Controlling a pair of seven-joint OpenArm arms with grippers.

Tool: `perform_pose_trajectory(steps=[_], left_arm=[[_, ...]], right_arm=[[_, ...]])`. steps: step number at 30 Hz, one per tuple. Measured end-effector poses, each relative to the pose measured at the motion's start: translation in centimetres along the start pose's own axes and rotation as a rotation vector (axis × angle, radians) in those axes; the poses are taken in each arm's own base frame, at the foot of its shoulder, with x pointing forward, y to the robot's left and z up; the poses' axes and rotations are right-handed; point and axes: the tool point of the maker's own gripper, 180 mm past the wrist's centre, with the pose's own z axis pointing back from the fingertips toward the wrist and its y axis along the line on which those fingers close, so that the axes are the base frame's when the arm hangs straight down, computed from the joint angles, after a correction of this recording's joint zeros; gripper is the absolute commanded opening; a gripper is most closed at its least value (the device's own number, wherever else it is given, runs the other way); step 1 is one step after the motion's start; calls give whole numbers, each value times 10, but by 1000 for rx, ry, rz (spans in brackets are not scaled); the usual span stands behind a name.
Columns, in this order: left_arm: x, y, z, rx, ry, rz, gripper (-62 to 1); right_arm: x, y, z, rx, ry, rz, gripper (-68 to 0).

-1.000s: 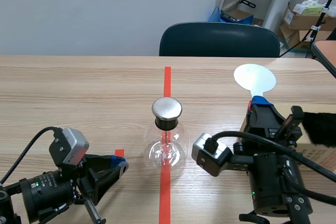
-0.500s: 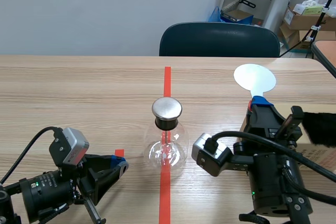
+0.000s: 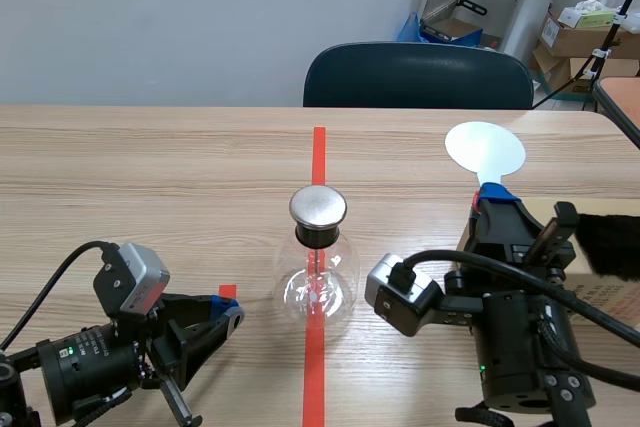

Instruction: Do the electroscope experiment

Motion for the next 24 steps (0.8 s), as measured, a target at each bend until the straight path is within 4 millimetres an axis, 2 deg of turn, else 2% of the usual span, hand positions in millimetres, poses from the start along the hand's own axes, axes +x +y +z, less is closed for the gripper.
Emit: perform_pose_trajectory(steps=[6, 10, 18, 21, 24], left_arm=[[0, 0, 0, 0, 0, 0, -524], [0, 0, 0, 0, 0, 0, -524], [2, 1, 1, 0, -11, -1, -521], [11, 0, 8, -11, -54, -2, -520], [23, -9, 24, -40, -100, -4, -489]], right_arm=[[1, 0, 0, -4, -17, 4, -667], [-7, 1, 1, 0, -32, 43, -666], [-33, 10, 31, 108, -45, 34, -657], [-49, 6, 32, 120, -34, 23, -657], [-71, 0, 27, 113, -32, 31, -657]])
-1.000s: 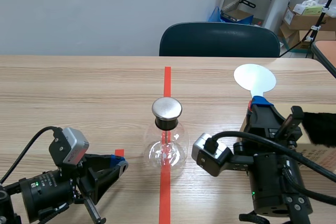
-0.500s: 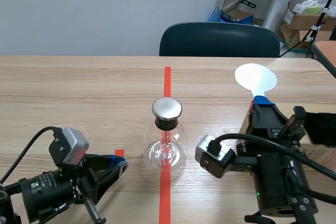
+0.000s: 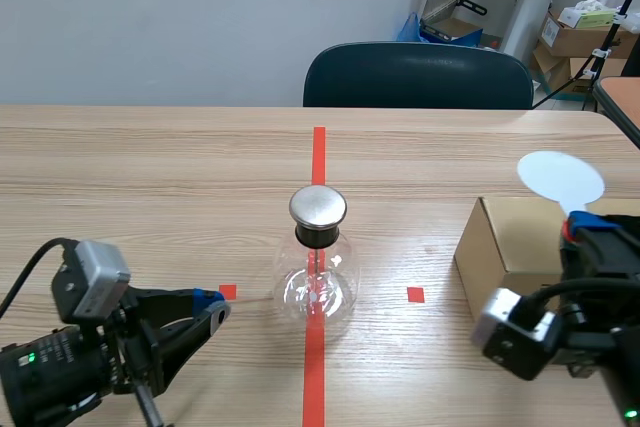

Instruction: Do the electroscope experiment

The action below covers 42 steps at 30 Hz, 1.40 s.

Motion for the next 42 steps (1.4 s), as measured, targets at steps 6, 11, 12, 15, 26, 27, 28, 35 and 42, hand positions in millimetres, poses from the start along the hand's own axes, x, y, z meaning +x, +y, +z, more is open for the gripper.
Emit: perform_pose_trajectory(steps=[6, 11, 12, 15, 26, 27, 28, 35, 42], left_arm=[[17, -30, 23, -77, -33, 17, -391], [38, -44, 40, -121, -89, 16, -302], [41, -46, 43, -125, -88, 10, -289], [46, -52, 46, -127, -83, -15, -263], [71, -69, 60, -123, -96, -87, -261], [73, -69, 60, -128, -98, -91, -255], [75, -69, 61, -133, -98, -94, -243], [82, -71, 65, -160, -89, -115, -217], [81, -80, 66, -209, -85, -158, -217]], right_arm=[[-40, -15, -2, -35, 6, -34, -658], [-59, -38, 0, -121, -17, -34, -658], [-60, -40, 1, -133, -25, -40, -658], [-57, -40, 9, -145, -61, -44, -658], [-60, 14, 55, -26, -83, -86, -658], [-63, 16, 57, -24, -69, -86, -658], [-66, 18, 57, -26, -60, -87, -658], [-80, 46, 56, 28, -31, -88, -658], [-87, 55, 57, 63, -27, -55, -658]])
